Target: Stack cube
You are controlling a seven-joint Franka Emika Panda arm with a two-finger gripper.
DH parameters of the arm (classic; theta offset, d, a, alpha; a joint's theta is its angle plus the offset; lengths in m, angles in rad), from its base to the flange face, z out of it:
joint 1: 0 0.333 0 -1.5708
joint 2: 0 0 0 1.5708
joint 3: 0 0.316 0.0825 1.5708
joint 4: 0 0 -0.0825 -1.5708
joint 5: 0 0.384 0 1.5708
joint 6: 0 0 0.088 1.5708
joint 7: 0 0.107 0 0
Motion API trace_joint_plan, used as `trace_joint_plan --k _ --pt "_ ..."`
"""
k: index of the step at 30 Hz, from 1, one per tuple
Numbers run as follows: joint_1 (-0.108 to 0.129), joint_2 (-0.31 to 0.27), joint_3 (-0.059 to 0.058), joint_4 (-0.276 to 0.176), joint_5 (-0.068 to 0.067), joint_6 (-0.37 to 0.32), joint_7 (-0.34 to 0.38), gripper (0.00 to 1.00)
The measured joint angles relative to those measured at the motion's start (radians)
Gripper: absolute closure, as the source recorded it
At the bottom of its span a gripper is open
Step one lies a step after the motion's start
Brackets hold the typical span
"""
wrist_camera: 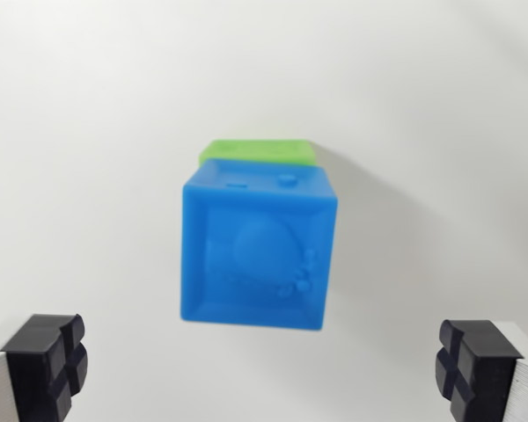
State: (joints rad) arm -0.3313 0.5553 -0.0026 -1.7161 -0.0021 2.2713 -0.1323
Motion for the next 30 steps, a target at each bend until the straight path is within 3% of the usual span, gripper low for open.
trace_joint_plan --k 17,30 --pt "0.000 -0.095 0.000 0.047 0.000 -0.141 0.000 0.00" --pt "0.000 -0.146 0.000 0.114 0.000 -0.258 0.000 0.00"
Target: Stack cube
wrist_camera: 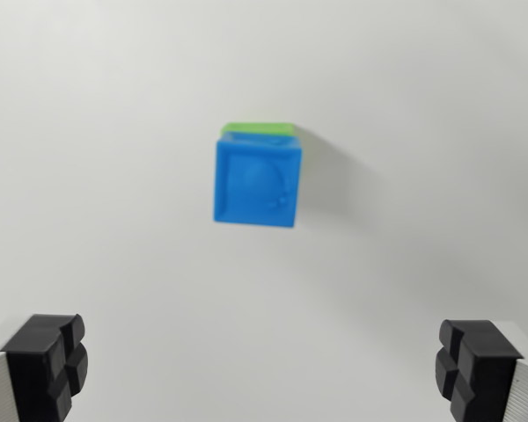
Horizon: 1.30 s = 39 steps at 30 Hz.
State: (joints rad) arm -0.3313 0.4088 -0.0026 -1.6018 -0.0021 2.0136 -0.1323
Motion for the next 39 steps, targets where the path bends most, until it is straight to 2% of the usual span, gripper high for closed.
trace_joint_plan --k 19,29,39 --pt "0.000 -0.031 0.000 0.104 0.000 -0.135 0.000 0.00" --pt "0.000 -0.034 0.000 0.133 0.000 -0.168 0.000 0.00" --pt "0.000 -0.034 0.000 0.134 0.000 -0.169 0.000 0.00"
